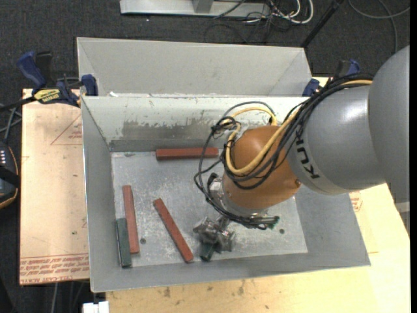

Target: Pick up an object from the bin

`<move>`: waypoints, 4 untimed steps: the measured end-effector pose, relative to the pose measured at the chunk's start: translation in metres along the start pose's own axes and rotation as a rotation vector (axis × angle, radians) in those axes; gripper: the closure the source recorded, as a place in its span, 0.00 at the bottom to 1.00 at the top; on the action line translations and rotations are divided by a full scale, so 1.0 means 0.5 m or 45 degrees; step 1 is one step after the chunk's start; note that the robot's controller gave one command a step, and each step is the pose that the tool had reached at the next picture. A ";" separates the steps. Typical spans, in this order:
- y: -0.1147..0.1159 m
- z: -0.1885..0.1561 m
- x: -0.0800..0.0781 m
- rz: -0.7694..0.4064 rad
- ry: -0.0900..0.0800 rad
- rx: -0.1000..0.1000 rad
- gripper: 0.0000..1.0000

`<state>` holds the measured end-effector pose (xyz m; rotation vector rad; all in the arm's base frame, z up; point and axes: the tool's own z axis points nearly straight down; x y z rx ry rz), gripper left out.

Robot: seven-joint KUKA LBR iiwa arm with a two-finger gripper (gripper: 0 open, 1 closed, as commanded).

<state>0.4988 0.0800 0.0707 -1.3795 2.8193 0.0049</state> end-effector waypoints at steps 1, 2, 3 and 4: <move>0.000 0.000 0.000 0.000 0.000 0.000 1.00; 0.000 0.000 0.000 0.000 0.000 0.000 1.00; 0.000 0.000 0.000 0.000 0.000 0.000 1.00; 0.000 0.000 0.000 0.001 0.000 0.000 1.00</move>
Offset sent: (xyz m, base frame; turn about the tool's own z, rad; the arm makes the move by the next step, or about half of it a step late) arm 0.0000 0.0000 0.0000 0.0000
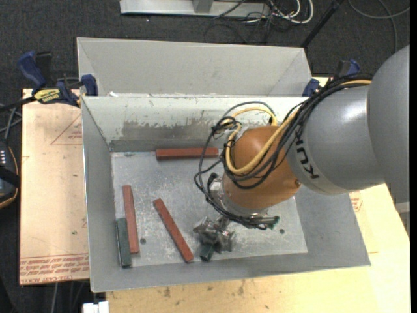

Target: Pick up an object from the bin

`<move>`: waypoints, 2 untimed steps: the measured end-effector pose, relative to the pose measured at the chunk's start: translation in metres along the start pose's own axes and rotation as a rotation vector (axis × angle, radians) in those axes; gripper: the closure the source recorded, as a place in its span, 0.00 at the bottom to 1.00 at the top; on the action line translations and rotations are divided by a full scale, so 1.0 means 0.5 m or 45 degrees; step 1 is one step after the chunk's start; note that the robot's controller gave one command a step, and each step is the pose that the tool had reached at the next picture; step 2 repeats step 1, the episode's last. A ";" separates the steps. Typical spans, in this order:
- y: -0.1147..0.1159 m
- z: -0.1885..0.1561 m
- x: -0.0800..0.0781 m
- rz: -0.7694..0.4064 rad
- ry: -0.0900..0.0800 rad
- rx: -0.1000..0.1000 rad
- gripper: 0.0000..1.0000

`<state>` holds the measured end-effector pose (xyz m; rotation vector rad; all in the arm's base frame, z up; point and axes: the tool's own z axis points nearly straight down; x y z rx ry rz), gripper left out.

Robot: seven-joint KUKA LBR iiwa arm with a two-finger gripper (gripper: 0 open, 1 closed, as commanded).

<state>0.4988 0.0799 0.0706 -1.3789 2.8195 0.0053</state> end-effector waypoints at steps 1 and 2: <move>0.000 0.000 0.000 0.000 0.000 0.000 1.00; 0.000 0.000 0.000 0.000 0.000 0.000 1.00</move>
Offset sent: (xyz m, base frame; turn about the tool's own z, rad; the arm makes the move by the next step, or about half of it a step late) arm 0.0000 0.0000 0.0000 0.0000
